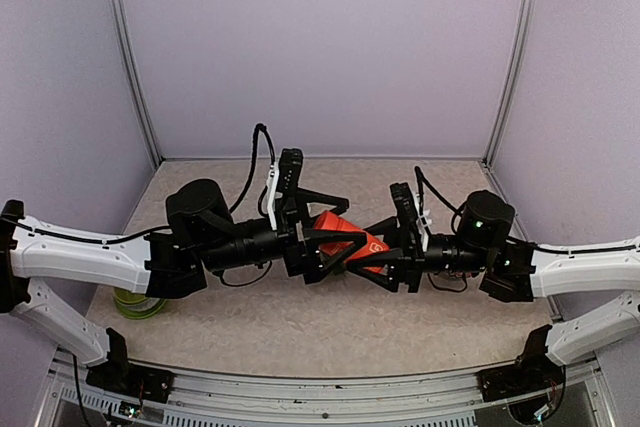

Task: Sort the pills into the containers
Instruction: Unscrew the lid of the pill bottle from the pill bottle.

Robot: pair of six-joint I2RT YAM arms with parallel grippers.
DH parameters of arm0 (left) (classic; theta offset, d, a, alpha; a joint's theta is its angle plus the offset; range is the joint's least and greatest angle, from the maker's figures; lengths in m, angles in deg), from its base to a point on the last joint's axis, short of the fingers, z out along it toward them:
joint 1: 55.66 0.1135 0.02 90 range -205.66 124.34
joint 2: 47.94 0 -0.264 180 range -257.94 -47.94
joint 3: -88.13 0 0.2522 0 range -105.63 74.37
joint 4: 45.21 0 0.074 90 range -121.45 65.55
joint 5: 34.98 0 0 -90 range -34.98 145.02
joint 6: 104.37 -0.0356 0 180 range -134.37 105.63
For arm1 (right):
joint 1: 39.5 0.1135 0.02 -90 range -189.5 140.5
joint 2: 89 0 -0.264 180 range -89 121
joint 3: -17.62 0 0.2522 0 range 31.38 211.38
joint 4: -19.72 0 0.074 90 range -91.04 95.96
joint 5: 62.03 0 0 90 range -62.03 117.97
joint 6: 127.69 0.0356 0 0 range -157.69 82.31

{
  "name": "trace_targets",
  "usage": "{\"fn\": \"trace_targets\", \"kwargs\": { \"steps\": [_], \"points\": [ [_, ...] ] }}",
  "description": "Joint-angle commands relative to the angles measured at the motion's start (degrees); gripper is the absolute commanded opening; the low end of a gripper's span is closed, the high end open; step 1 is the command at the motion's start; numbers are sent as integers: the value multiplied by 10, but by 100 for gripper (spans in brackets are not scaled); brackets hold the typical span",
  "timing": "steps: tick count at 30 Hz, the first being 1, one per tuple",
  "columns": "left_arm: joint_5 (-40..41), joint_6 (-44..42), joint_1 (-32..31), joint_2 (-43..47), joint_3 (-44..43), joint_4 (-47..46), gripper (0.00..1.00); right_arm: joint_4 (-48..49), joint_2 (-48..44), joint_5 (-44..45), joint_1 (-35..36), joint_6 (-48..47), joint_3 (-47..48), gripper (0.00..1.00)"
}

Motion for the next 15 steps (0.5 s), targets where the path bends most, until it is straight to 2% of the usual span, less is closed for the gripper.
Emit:
{"fn": "trace_targets", "kwargs": {
  "steps": [1,15],
  "points": [
    [-17,-25,-10,7,0,-11,98,7,-11,81,3,6,10,11],
    [-25,-32,-17,16,16,-9,96,-29,-69,159,-6,-19,-9,11]
  ]
}}
